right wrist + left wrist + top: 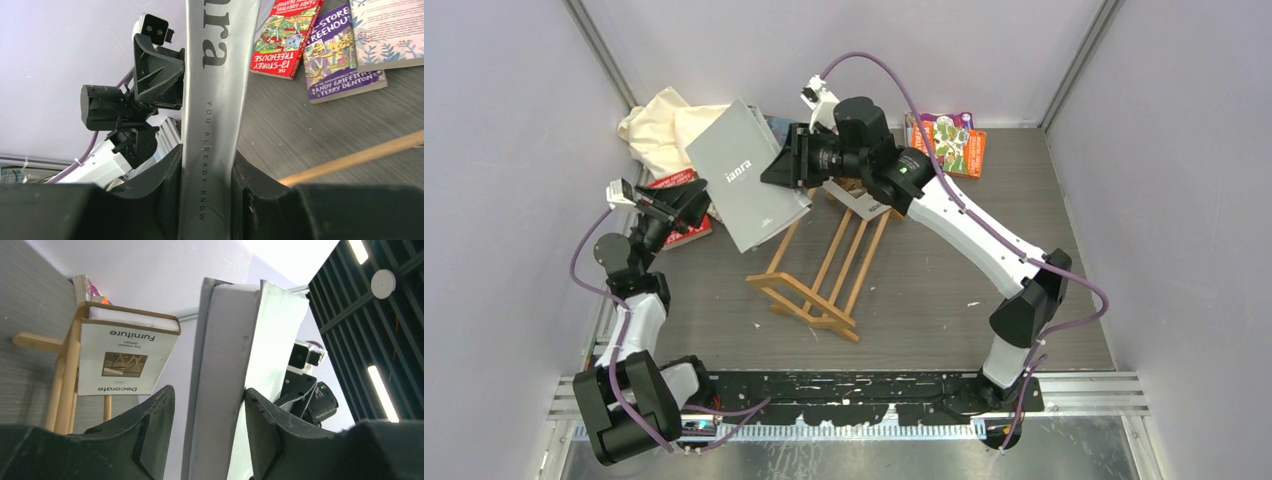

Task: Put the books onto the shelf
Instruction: Place the book on the shelf.

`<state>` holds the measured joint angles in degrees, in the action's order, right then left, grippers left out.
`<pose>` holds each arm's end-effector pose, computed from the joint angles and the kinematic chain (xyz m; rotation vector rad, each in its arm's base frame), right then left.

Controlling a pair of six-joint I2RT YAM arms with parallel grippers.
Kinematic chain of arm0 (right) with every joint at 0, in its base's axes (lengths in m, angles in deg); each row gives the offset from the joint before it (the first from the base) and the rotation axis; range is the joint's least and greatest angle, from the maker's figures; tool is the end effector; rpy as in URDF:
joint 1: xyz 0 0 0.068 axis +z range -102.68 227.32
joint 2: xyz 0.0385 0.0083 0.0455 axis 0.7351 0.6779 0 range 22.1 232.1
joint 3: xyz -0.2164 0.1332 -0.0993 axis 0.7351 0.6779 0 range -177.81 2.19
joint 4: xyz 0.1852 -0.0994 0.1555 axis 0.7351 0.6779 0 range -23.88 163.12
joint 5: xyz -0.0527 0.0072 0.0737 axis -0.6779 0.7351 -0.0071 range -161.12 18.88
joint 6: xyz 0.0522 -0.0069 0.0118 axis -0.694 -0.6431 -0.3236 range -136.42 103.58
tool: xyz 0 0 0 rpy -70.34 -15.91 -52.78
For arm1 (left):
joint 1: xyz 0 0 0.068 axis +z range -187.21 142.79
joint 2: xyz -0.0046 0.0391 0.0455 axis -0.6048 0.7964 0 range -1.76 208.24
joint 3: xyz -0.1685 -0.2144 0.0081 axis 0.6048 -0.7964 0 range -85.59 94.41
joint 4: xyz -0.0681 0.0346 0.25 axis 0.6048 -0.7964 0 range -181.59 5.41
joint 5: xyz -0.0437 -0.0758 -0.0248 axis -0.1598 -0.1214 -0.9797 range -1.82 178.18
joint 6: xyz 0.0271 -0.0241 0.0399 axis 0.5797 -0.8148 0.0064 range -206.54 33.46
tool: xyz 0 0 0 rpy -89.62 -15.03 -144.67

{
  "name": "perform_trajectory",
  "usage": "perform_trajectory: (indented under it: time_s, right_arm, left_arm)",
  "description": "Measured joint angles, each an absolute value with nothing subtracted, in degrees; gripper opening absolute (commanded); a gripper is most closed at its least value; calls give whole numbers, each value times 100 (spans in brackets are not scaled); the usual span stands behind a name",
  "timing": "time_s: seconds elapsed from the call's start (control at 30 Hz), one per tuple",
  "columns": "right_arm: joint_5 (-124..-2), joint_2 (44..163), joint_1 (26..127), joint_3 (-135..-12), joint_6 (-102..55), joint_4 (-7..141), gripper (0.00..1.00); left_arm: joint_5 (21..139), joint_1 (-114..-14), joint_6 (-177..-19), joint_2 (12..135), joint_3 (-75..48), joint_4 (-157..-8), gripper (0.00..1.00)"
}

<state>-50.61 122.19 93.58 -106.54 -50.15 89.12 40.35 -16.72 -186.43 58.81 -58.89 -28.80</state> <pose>0.2699 0.3002 0.4429 -0.4956 1.9503 1.2704 0.2134 0.0515 0.2932 -0.6886 1.3570 -1.6369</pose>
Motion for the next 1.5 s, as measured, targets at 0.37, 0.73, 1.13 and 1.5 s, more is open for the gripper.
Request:
perform_trajectory:
  time_s: [0.37,0.73,1.13,1.5]
  right_arm:
    - [-5251,11992,9316,-10602,-4578,9454,1]
    - [-5937,11675,9301,-10591,-3470,10222,1]
    - [-6564,11468,9255,-10046,-2224,10394,1]
    - [-6883,11245,9179,-9257,-1378,9854,1]
  left_arm:
    - [4769,-1733,-18449,5293,-6510,-3849,57]
    - [5965,-2330,-17338,4594,-5800,-6694,62]
    - [6994,-2664,-15618,4585,-4648,-9038,61]
    - [7396,-2929,-14967,4592,-4499,-9486,61]
